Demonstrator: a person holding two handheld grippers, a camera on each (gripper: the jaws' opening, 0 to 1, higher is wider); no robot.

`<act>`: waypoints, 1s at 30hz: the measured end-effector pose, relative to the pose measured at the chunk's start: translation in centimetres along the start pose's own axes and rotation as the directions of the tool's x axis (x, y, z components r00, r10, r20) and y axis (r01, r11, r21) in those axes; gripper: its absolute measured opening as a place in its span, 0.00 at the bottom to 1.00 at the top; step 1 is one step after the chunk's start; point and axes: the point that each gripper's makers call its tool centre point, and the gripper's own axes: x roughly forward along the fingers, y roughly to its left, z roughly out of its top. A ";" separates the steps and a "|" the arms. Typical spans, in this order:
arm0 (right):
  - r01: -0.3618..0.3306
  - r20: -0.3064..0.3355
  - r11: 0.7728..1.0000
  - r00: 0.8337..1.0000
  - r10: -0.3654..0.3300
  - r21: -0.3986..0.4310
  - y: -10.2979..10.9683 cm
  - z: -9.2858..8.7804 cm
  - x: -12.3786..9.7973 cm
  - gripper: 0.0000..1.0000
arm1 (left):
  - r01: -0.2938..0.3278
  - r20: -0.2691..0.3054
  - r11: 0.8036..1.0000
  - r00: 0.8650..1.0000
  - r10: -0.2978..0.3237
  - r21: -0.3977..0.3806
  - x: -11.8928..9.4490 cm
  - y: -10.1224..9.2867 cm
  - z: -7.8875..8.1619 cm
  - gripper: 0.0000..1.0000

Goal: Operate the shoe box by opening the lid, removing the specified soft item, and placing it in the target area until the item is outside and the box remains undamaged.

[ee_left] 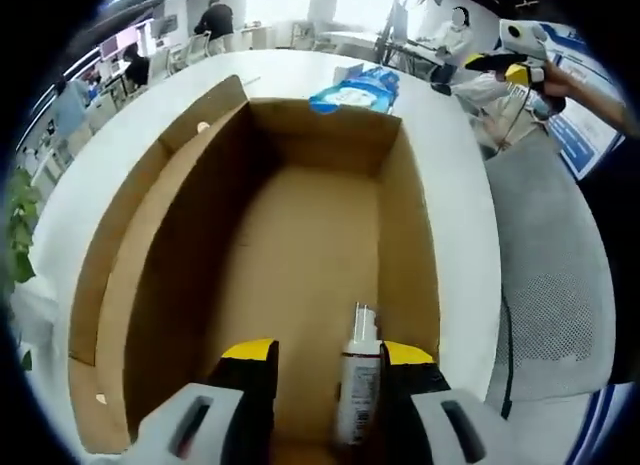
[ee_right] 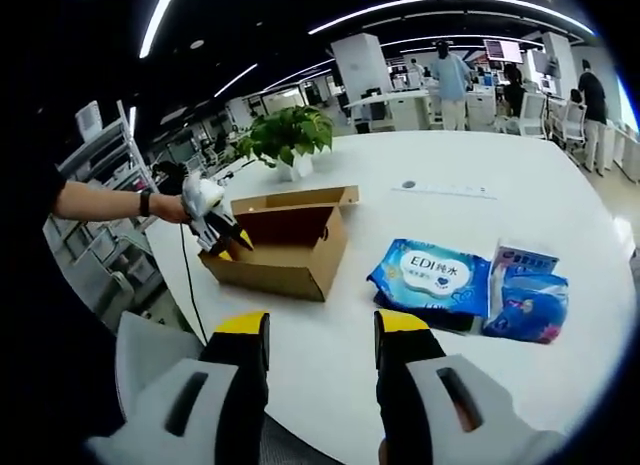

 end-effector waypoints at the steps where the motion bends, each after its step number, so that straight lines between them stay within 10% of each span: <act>1: 0.001 -0.001 1.000 1.000 -0.001 0.000 0.0 0.0 0.0 0.39 | 0.003 -0.003 1.000 1.000 -0.003 0.002 0.1 0.0 0.0 0.41; 30: -0.012 -0.028 1.000 1.000 0.012 0.004 0.6 -0.7 0.8 0.39 | 0.048 -0.153 0.987 0.988 -0.025 0.154 0.9 0.1 -3.4 0.38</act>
